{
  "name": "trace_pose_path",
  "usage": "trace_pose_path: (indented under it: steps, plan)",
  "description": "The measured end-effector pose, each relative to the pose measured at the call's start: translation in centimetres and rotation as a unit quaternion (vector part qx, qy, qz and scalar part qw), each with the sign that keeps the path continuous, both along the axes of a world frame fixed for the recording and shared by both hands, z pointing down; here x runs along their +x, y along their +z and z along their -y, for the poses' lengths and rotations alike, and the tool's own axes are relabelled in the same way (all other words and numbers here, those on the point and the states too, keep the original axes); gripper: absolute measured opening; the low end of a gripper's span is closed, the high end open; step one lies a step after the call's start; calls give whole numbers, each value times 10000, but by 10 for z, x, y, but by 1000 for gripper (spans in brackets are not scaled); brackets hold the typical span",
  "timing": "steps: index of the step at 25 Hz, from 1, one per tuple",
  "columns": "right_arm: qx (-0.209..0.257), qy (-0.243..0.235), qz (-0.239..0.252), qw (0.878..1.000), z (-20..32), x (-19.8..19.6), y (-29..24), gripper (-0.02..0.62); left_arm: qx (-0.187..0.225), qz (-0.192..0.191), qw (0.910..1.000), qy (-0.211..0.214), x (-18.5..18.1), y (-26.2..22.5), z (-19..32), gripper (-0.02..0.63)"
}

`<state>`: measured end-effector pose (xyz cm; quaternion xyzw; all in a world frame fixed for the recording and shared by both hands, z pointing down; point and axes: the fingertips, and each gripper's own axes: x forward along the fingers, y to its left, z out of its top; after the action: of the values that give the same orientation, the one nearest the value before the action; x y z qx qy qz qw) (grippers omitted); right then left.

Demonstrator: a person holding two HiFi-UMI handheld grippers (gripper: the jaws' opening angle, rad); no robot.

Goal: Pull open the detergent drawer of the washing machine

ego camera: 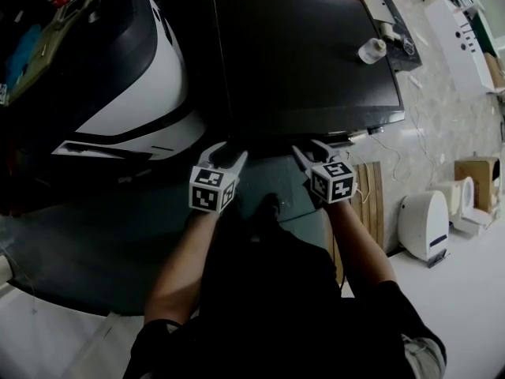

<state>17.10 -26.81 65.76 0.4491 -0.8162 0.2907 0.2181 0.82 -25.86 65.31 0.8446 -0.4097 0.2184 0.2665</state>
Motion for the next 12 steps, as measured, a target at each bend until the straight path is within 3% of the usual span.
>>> trace_pose_path:
  steps: [4, 12]
  plan:
    - [-10, -24, 72, 10000, -10, 1, 0, 161, 6, -31, 10000, -88, -2, 0, -7, 166]
    - [-63, -121, 26, 9999, -33, 6, 1, 161, -192, -81, 9996, -197, 5, -3, -30, 178]
